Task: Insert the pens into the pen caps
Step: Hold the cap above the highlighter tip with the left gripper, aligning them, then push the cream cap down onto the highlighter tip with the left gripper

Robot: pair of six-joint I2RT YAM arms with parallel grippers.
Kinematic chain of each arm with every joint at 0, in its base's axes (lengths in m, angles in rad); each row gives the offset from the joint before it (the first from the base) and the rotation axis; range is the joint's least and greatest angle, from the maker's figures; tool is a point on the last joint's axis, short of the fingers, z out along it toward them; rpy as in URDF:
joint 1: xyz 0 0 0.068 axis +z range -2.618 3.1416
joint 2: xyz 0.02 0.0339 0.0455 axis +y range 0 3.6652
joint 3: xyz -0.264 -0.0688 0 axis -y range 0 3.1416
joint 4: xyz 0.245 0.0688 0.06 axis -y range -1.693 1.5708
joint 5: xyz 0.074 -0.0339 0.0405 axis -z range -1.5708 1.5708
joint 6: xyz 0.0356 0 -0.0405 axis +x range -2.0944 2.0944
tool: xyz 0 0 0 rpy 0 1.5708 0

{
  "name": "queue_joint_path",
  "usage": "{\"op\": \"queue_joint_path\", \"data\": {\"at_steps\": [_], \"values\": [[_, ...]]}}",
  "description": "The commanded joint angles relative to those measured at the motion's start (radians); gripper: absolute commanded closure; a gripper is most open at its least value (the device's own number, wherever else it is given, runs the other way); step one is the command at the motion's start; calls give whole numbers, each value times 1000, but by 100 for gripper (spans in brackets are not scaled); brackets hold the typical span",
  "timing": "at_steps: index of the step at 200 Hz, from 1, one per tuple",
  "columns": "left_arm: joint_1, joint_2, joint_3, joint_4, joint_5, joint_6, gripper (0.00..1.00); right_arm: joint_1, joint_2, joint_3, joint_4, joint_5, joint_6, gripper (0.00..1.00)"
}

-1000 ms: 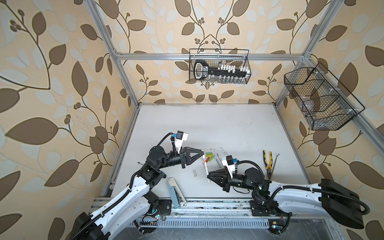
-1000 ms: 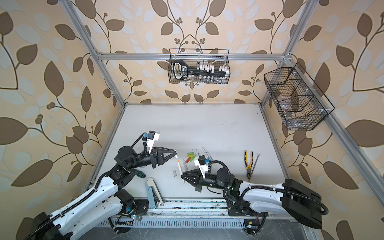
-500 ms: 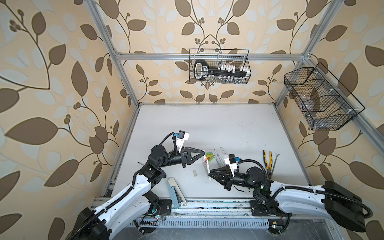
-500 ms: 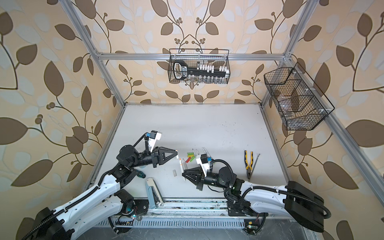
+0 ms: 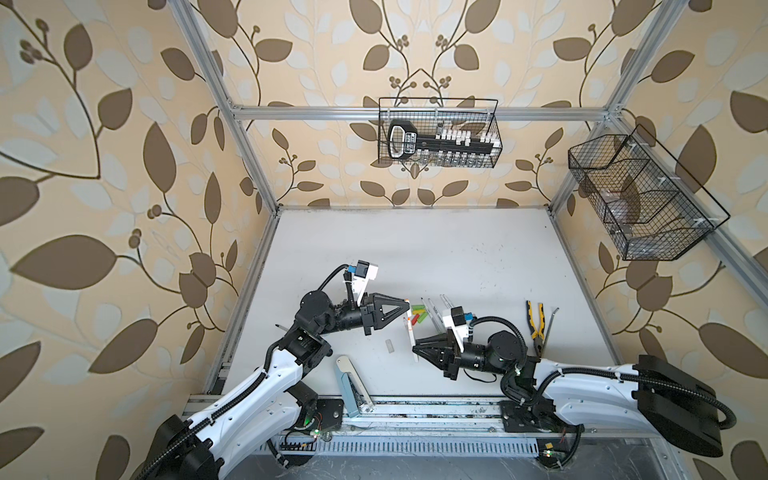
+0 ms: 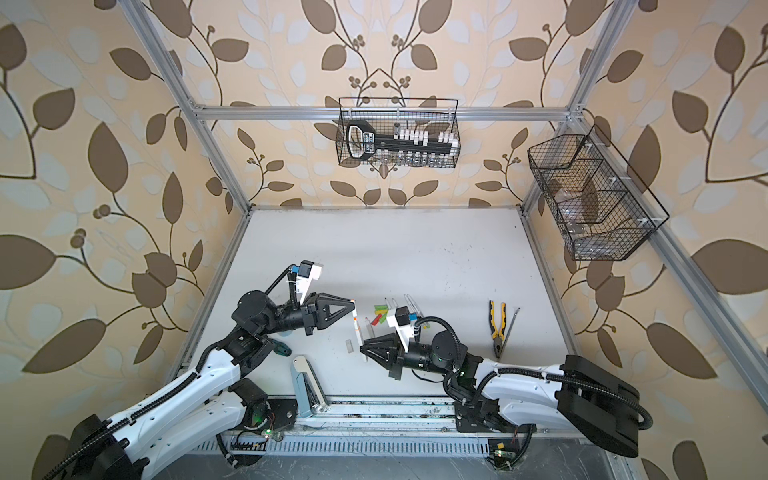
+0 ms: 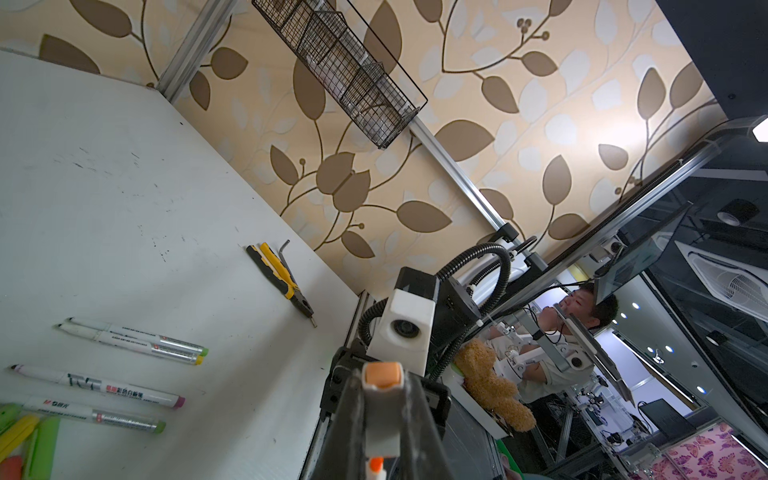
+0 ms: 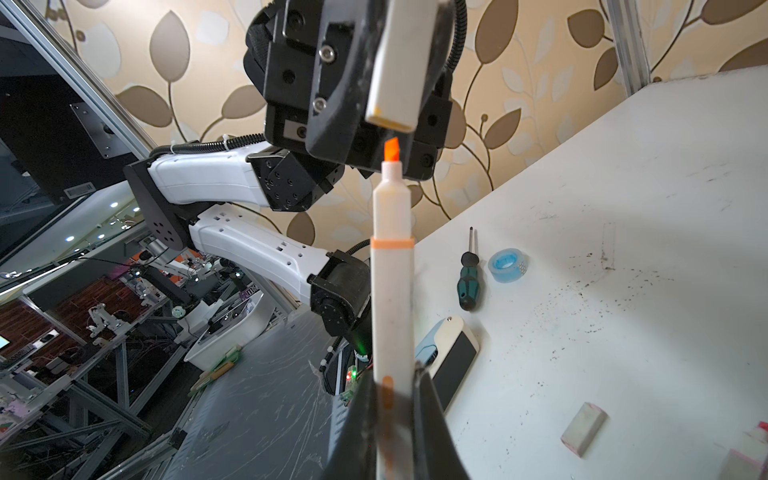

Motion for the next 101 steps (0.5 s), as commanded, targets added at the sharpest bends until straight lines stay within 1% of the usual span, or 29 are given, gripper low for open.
{"op": "queue_joint_path", "data": {"at_steps": [1, 72, 101], "values": [[12, -9, -6, 69, 30, -11, 100, -6, -9, 28, 45, -11, -3, 95], [12, -5, -4, 64, 33, -7, 100, -13, -27, 25, 30, -11, -7, 95], [12, 16, -6, 118, 59, -40, 100, -23, -25, 32, 33, -18, -8, 95]]}}
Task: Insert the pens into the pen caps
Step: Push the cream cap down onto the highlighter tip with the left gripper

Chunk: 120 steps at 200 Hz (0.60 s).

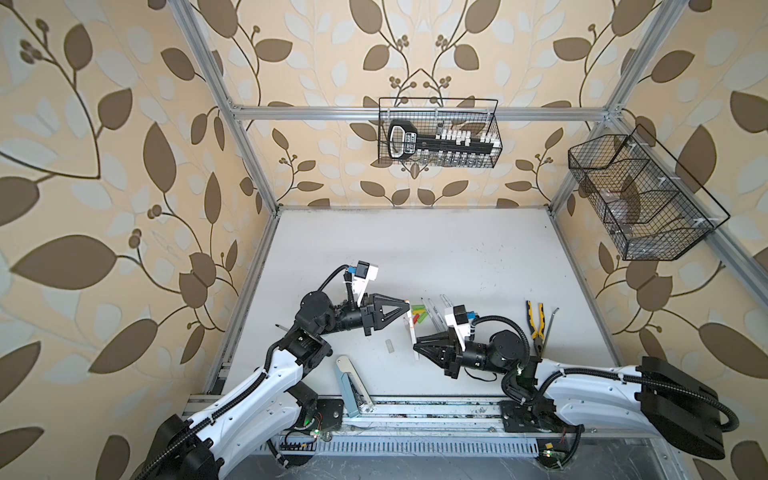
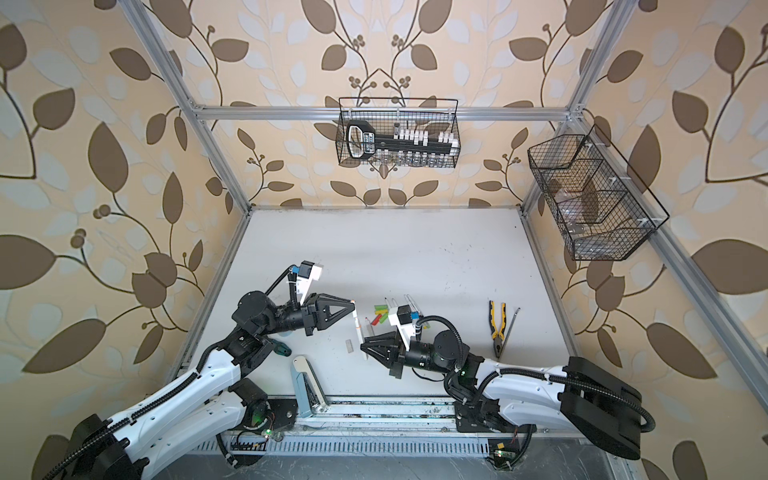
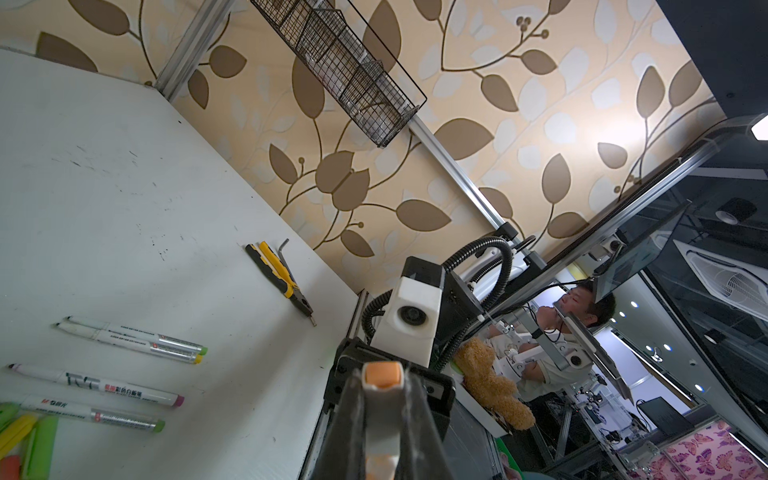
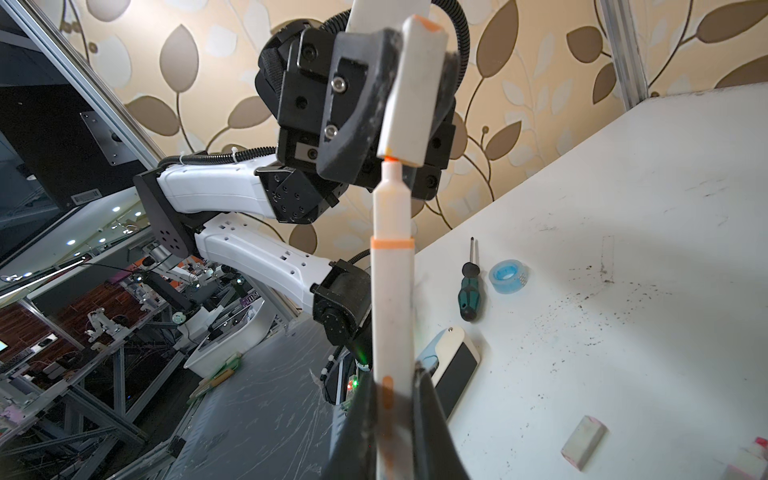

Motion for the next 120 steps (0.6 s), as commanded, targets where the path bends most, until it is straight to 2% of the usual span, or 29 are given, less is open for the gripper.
{"op": "queue_joint_path", "data": {"at_steps": [1, 64, 120], "values": [[12, 13, -1, 105, 53, -34, 100, -11, -7, 31, 32, -19, -7, 95], [-1, 67, -1, 172, 91, -64, 100, -36, -25, 46, 22, -52, -4, 95], [-8, 86, -15, 145, 78, -21, 100, -46, -58, 55, -15, -43, 8, 95]]}}
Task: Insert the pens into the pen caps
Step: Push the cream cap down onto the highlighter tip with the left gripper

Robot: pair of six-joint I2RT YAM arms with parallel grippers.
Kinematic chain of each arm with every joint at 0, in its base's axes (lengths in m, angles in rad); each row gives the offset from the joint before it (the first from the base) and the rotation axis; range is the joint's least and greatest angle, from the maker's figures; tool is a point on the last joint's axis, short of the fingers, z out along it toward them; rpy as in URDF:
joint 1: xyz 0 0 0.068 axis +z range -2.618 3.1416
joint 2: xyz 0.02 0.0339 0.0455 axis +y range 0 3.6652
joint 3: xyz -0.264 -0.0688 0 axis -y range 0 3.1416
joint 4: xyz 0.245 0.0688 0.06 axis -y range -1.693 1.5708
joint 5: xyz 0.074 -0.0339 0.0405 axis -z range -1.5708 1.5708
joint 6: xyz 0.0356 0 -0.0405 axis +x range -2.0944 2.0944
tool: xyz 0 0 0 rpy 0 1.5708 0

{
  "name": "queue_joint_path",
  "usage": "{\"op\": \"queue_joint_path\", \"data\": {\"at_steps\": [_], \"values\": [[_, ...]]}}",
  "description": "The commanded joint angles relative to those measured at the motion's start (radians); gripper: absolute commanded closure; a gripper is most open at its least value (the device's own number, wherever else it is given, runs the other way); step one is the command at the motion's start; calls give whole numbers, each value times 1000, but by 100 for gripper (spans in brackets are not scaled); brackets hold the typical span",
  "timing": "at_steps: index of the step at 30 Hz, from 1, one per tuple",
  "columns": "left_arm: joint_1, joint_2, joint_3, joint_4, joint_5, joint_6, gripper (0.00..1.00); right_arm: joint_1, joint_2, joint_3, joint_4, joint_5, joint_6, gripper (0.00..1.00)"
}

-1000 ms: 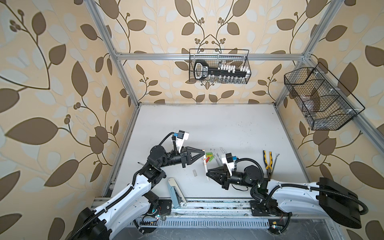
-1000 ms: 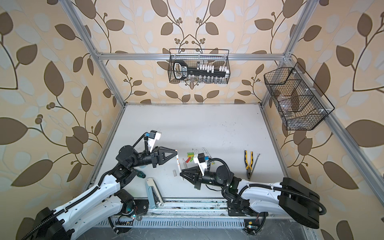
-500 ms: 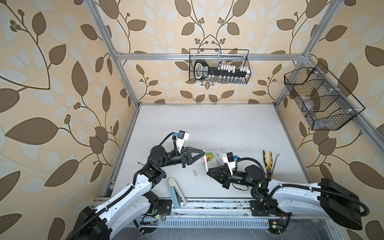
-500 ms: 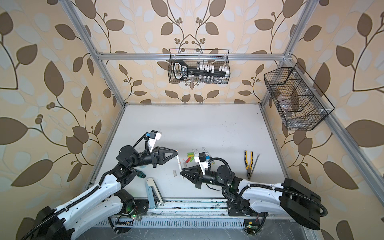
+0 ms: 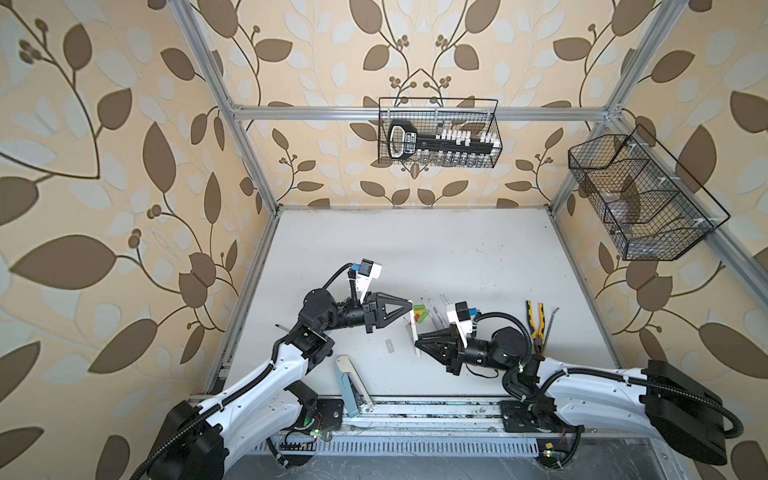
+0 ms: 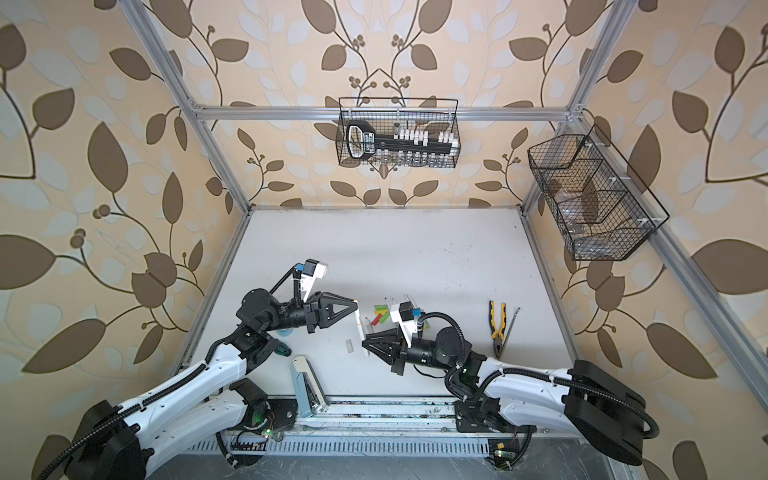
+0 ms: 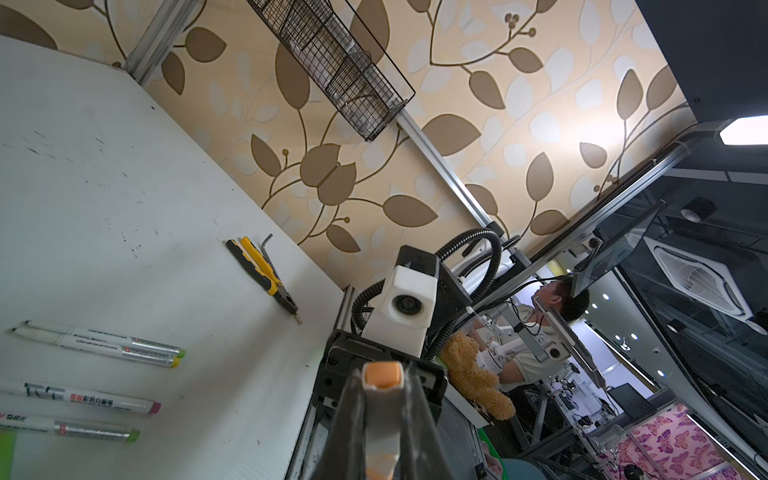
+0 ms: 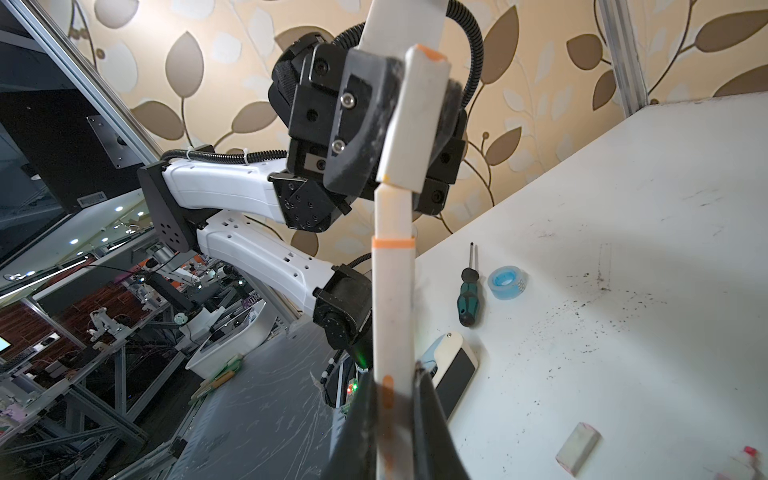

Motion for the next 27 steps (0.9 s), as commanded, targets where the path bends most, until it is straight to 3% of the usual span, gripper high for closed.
{"op": "queue_joint_path", "data": {"at_steps": [1, 11, 16, 27], "values": [[-7, 13, -14, 41, 31, 28, 100, -12, -28, 42, 20, -4, 8, 95], [-29, -5, -9, 4, 51, 82, 100, -58, -81, 59, -6, -10, 71, 95], [-74, -23, 17, -136, 40, 195, 99, -86, -110, 71, -46, -19, 113, 96], [-131, -13, 54, -229, 55, 237, 100, -85, -155, 71, -74, -39, 60, 96]]}}
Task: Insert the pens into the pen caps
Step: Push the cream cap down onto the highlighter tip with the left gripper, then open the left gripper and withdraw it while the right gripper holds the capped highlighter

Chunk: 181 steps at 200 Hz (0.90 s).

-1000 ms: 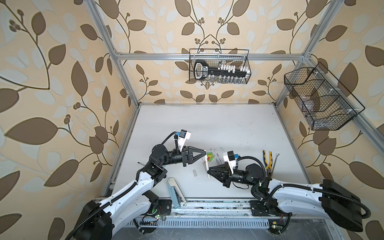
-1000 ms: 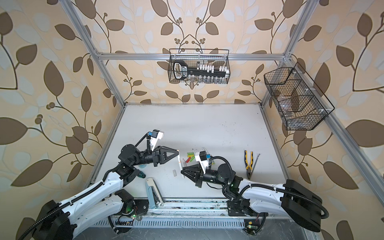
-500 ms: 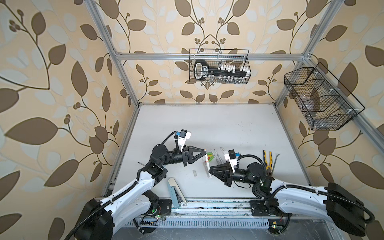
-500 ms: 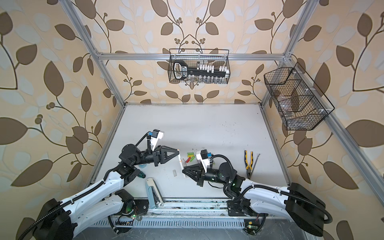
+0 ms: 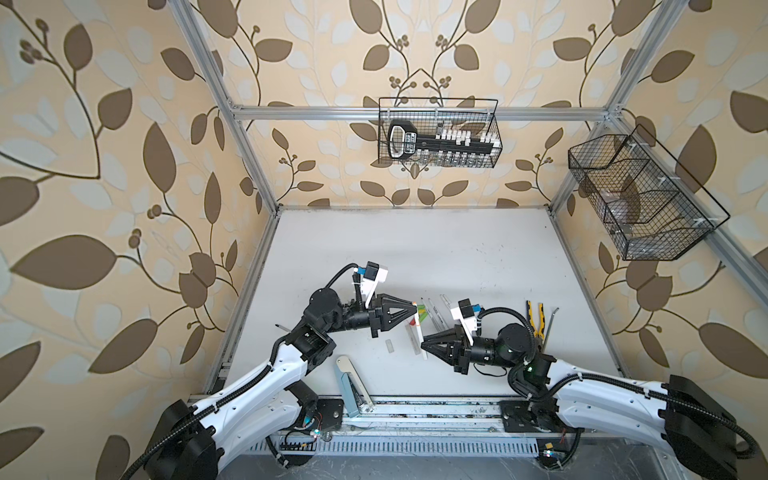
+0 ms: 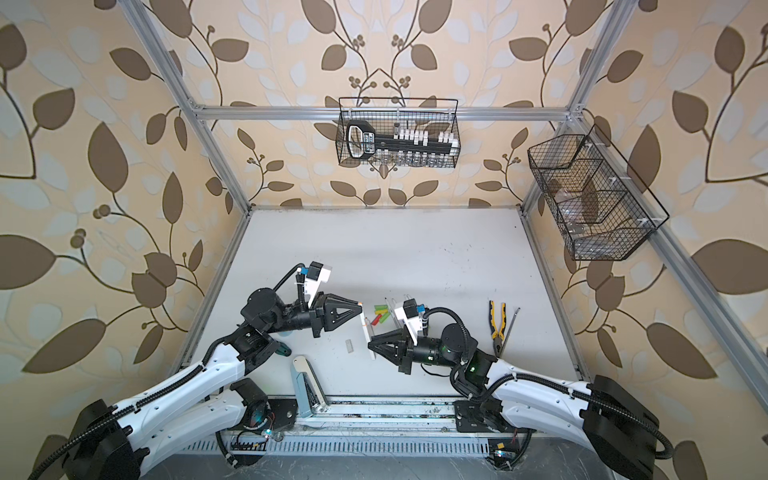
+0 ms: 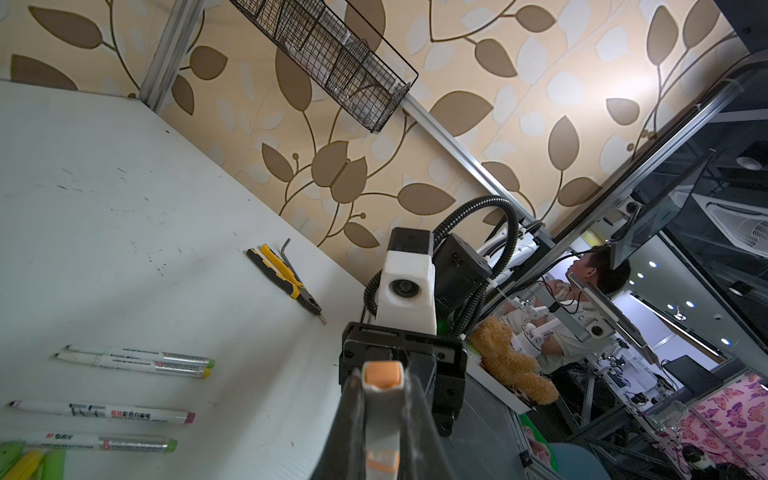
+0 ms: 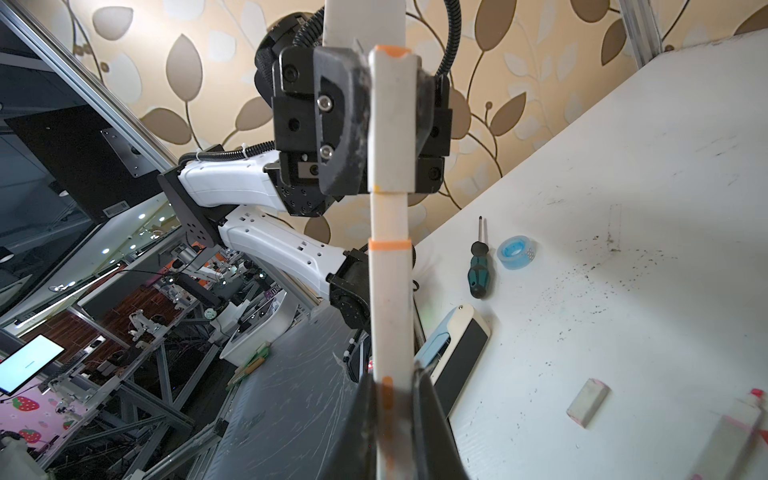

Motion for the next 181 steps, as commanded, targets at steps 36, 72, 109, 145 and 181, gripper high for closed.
{"op": "queue_joint_path", "data": {"at_steps": [36, 72, 109, 145, 181], "values": [[-94, 36, 41, -114, 168, 36, 100, -25, -55, 76, 47, 47, -81, 96], [-127, 0, 45, -225, 117, 110, 100, -39, -68, 85, 52, 34, -69, 96], [-159, 11, 72, -327, 88, 175, 100, -42, -81, 117, 15, 48, -55, 96], [-171, 17, 71, -356, 69, 197, 100, -43, -111, 152, -44, 121, -47, 97], [-178, 12, 70, -382, 48, 215, 100, -58, -127, 208, -134, 134, -85, 97]]}}
